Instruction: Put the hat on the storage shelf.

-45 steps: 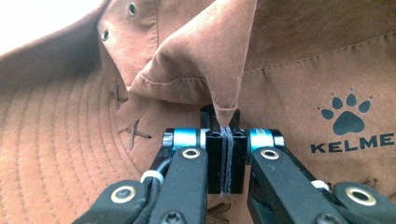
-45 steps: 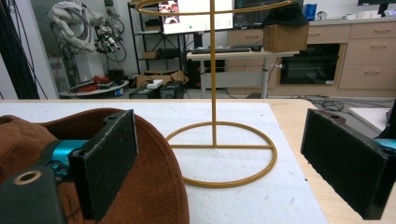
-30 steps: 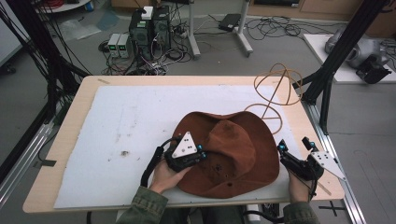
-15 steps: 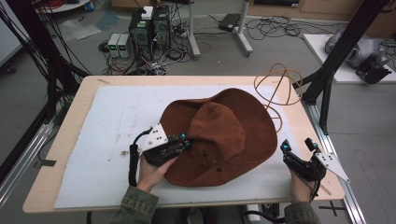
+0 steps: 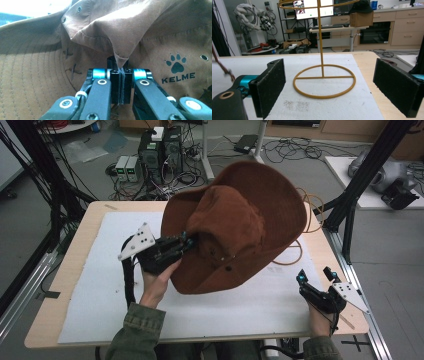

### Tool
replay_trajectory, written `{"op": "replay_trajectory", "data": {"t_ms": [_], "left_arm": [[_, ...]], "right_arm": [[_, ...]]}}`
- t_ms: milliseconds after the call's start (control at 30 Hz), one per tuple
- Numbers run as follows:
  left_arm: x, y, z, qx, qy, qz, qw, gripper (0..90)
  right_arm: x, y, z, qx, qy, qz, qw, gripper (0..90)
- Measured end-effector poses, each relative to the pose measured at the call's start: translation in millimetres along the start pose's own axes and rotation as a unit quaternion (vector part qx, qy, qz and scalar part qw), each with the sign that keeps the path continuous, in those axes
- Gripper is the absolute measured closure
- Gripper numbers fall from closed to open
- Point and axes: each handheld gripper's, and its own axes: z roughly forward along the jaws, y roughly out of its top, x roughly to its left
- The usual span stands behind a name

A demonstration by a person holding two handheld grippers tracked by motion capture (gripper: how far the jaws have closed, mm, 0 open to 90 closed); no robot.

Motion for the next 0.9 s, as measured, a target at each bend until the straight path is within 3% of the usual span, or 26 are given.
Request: {"op": "replay_trajectory", "data": {"t_ms": [200, 400, 700, 800, 833, 900], "left_arm": [[6.4, 34.2, 29.0, -0.011, -0.013, 0.01, 0.9998, 89.1], [8.3, 51.3, 67.9, -0.005, -0.028, 0.025, 0.9993, 89.1], [11.2, 46.9, 143.2, -0.012, -0.059, 0.011, 0.9981, 89.1], [13.0, 44.6, 171.0, -0.013, -0.067, 0.006, 0.9977, 89.1], [14.0, 42.1, 187.0, -0.014, -0.072, 0.003, 0.9973, 89.1], [14.8, 40.8, 194.3, -0.009, -0.074, 0.002, 0.9972, 89.1]], "right_arm": [[0.5, -0.7, 0.5, 0.002, 0.002, -0.001, 1.0, 10.2], [0.9, -1.1, 1.2, 0.002, 0.005, -0.006, 1.0, 10.3], [2.4, -2.5, 5.4, 0.003, 0.015, 0.001, 0.9999, 10.2], [3.4, -2.8, 7.0, 0.006, 0.019, 0.002, 0.9998, 10.2], [4.2, -3.1, 8.2, 0.005, 0.022, 0.004, 0.9997, 10.2], [5.1, -3.4, 9.2, 0.006, 0.024, 0.005, 0.9997, 10.2]]}}
